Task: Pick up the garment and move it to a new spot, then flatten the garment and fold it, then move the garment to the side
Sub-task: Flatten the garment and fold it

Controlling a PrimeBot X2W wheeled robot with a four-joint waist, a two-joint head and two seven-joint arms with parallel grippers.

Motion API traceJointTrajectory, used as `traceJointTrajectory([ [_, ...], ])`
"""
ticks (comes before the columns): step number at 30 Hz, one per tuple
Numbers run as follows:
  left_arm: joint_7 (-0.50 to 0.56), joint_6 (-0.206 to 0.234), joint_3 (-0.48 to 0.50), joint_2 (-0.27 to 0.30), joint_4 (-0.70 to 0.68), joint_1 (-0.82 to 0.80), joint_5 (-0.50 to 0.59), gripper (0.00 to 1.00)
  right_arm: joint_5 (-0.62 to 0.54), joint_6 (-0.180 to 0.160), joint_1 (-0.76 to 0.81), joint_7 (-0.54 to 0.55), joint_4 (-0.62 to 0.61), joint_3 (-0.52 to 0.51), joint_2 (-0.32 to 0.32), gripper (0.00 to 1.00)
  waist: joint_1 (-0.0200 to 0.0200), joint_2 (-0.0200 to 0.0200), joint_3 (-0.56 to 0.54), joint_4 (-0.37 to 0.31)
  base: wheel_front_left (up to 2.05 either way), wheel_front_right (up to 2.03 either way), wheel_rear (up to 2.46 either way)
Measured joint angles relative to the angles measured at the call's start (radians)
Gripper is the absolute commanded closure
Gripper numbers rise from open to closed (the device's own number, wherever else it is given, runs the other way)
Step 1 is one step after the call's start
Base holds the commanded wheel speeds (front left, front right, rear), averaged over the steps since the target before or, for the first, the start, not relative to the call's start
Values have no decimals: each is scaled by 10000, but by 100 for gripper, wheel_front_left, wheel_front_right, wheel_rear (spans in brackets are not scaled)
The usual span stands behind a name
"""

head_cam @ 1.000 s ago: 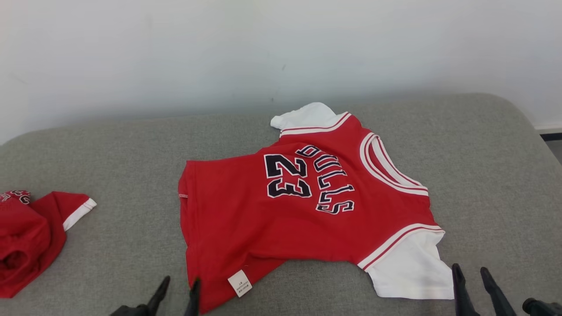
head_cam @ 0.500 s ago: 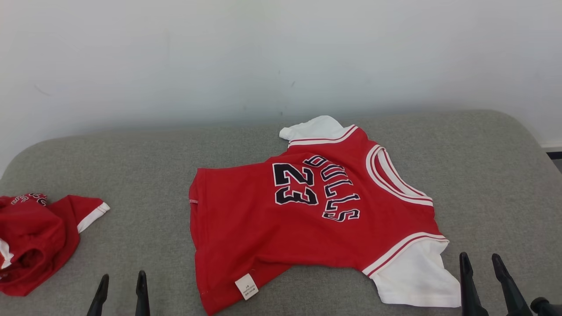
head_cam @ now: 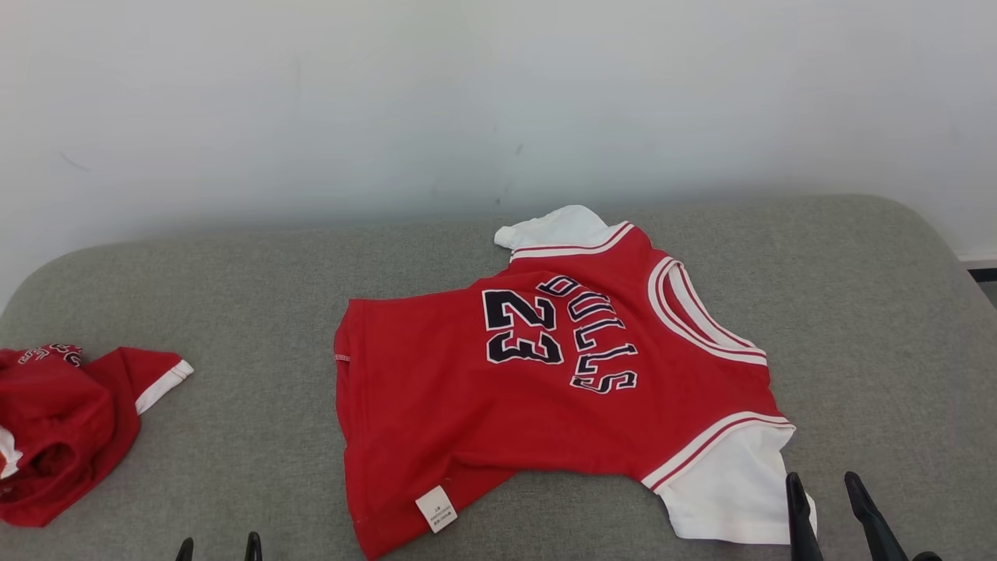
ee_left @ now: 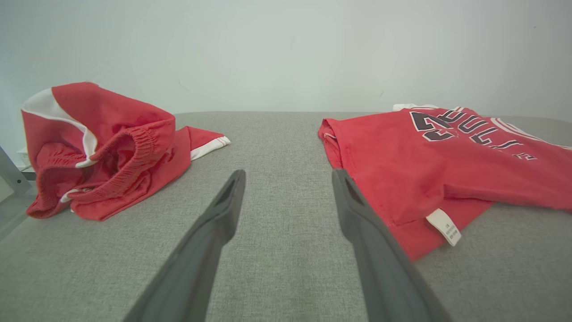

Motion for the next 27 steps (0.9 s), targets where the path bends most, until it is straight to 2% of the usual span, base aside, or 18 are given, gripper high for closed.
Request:
traceJointTrajectory([
  [5,0,-201,-35,-27,295,-78,79,0,-130,0,-38,-2,161,113,-121,0,0,0,47,-29,0,0,0],
  [10,0,-523,-746,17,1166,-705,31,0,-184,0,-598,-15,746,255,-644,0,0,0,188,-111,0,0,0],
  [16,0,-656,-1695,194,2606,-1662,-623,0,-194,0,-1415,-19,2100,593,-1118,0,0,0,442,-224,0,0,0],
  [23,0,-677,-2972,570,3860,-2703,-1630,0,-102,0,-2197,-19,3634,834,-1262,0,1,1,844,-332,0,0,0],
  [27,0,-677,-3214,698,4228,-3080,-2038,0,-46,0,-2550,-19,4328,938,-1229,0,1,1,1031,-377,0,0,0],
])
